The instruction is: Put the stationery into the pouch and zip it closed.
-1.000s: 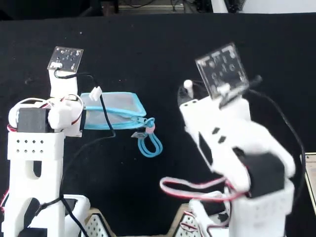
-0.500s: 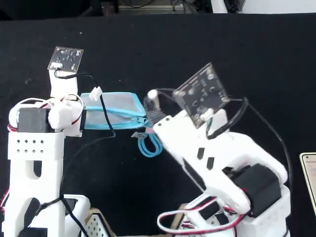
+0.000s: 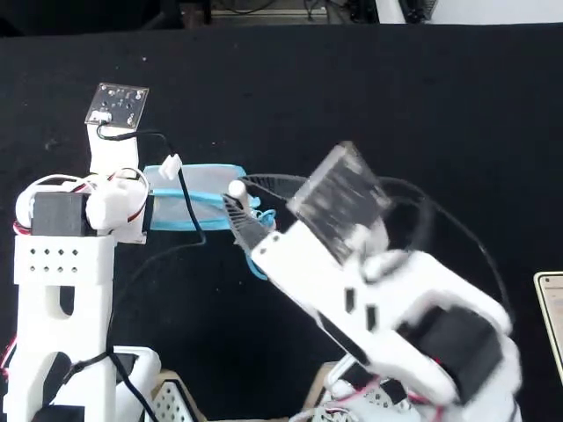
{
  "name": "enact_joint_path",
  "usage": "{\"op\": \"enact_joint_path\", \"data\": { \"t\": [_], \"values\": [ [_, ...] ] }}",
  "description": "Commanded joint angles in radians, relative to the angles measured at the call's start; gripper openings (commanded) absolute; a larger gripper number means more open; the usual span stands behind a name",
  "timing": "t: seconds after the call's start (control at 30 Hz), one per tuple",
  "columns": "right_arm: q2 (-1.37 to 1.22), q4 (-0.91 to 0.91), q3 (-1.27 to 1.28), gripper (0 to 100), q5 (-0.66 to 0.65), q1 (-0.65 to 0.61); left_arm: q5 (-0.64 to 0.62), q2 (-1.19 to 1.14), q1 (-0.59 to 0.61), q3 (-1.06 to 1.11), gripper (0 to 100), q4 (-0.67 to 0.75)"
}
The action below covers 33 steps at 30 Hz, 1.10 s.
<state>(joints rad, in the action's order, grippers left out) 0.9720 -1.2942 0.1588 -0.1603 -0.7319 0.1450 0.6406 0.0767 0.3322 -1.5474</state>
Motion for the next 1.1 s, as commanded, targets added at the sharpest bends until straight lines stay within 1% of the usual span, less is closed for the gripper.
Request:
{"op": "enact_joint_path", "data": {
  "t": [0.0, 0.3, 0.43, 0.53, 0.6, 0.9, 1.07],
  "values": [
    [0.084, 0.052, -0.005, 1.1, 0.008, -0.008, -0.008, -0.015, -0.004, 0.016, 3, 0.005],
    [0.176, 0.249, 0.154, 1.1, 0.009, -0.008, -0.008, -0.015, -0.004, 0.016, 3, 0.006],
    [0.177, 0.284, 0.191, 1.1, 0.017, -0.009, -0.008, -0.015, -0.004, 0.016, 3, 0.006],
    [0.179, 0.304, 0.213, 1.1, 0.109, -0.009, -0.008, -0.015, -0.007, 0.016, 3, 0.006],
    [0.179, 0.315, 0.214, 1.1, 0.138, -0.009, -0.008, -0.015, -0.005, 0.016, 3, 0.006],
    [0.179, 0.341, 0.208, 1.1, 0.135, -0.009, -0.008, -0.015, -0.007, 0.016, 3, 0.006],
    [0.174, 0.419, 0.214, 1.1, 0.135, -0.009, -0.008, -0.015, -0.007, 0.016, 3, 0.008]
  ]
}}
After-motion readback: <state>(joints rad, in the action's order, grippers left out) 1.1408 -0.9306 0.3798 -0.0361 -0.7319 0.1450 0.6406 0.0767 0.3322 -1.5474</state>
